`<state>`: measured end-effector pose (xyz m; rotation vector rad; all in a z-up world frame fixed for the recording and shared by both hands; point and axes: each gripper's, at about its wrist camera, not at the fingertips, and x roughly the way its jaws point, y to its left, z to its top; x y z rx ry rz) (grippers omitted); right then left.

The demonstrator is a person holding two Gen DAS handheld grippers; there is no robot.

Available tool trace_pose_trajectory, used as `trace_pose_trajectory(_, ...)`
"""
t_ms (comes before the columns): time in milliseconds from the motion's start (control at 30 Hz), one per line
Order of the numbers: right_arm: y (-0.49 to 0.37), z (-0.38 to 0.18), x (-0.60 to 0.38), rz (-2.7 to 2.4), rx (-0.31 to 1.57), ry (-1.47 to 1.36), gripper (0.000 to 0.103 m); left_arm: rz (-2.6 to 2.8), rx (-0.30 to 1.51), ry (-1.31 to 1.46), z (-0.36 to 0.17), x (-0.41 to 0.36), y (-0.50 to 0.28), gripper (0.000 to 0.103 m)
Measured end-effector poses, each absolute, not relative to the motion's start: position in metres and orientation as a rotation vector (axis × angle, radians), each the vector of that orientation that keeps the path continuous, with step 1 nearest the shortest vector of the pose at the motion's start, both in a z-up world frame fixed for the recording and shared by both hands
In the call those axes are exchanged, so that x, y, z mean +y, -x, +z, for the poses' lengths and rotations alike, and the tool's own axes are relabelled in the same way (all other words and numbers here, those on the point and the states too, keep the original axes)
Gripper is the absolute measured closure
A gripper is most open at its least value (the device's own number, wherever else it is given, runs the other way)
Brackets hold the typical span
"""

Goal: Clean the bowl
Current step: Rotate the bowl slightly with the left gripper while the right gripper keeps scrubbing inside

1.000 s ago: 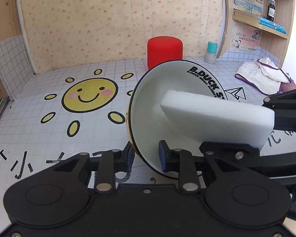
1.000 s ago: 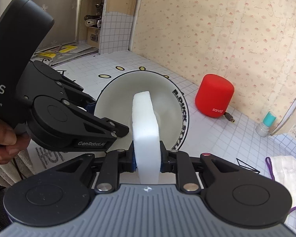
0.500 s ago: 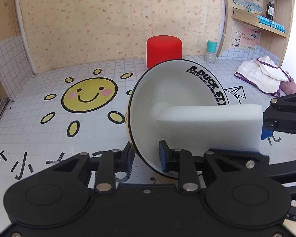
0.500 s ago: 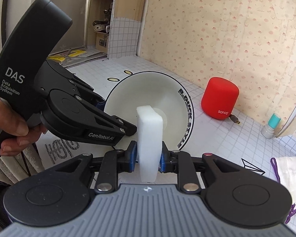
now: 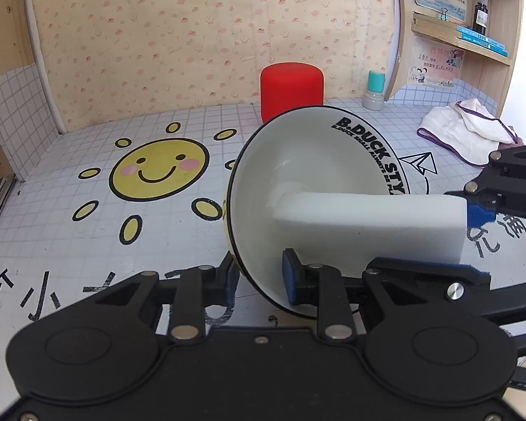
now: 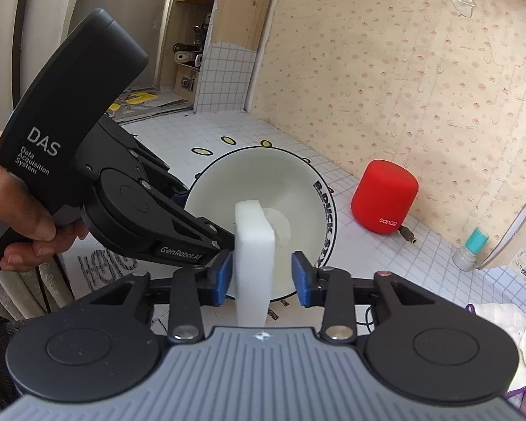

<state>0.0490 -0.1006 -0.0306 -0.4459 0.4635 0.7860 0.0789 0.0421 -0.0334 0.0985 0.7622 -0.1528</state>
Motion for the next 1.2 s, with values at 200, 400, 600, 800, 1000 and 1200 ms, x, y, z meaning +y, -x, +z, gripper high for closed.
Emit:
trace_pose_trajectory(200,-0.047,-0.033,-0.100,0.792,0.460,0.434,0.082,-0.151,0.762,-0.100,-0.034,0.043,-0.079,0.072)
trace_pose_trajectory(400,-0.050,-0.035,-0.104,0.764,0.470,0.406,0.082,-0.148,0.760,-0.067,-0.038,0.042,-0.079,0.059)
trace_pose_trajectory(600,-0.054,-0.037,-0.109,0.748,0.484,0.373,0.082,-0.136,0.750,-0.021,-0.038,0.043,-0.080,0.045)
trace_pose_trajectory(800,-0.056,-0.039,-0.112,0.738,0.493,0.355,0.082,-0.127,0.749,0.022,-0.038,0.044,-0.082,0.054)
trace_pose_trajectory(1000,-0.058,-0.043,-0.113,0.729,0.506,0.345,0.082,-0.139,0.754,0.032,-0.040,0.042,-0.084,0.072)
trace_pose_trajectory(1200,-0.057,-0.043,-0.111,0.730,0.505,0.335,0.082,-0.087,0.713,-0.092,-0.033,0.036,-0.080,0.072)
